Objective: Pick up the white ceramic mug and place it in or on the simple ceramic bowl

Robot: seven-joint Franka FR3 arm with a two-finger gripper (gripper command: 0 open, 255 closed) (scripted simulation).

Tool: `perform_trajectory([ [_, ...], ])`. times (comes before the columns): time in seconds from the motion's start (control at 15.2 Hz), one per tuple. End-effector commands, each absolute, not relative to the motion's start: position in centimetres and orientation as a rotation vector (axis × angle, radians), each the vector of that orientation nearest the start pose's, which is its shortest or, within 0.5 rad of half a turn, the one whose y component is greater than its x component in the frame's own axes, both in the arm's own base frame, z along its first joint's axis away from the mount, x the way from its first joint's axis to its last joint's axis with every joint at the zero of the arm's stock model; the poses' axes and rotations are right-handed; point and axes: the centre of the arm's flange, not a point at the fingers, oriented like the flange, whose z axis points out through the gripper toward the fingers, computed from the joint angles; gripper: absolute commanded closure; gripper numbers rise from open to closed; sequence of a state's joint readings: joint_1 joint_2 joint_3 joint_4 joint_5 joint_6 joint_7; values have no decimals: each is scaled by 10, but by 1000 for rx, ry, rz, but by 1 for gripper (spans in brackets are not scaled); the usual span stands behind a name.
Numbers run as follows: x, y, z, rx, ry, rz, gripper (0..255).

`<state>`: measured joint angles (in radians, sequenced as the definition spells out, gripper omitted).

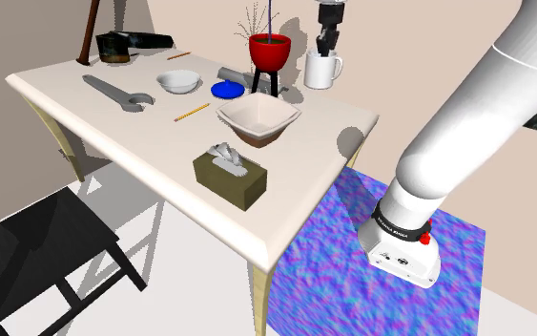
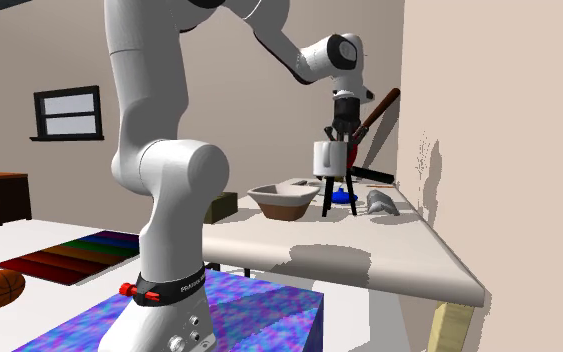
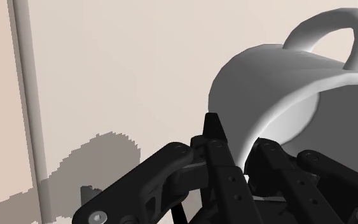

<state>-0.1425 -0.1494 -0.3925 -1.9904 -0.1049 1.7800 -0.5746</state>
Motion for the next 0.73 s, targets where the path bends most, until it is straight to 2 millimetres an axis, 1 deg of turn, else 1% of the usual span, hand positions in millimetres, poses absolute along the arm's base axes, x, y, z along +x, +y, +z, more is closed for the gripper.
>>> perform_trajectory([
  [0.0, 436, -263, 522, -3137, -111, 132, 255],
  [0.66, 496, -147, 534, -3137, -111, 132, 255],
])
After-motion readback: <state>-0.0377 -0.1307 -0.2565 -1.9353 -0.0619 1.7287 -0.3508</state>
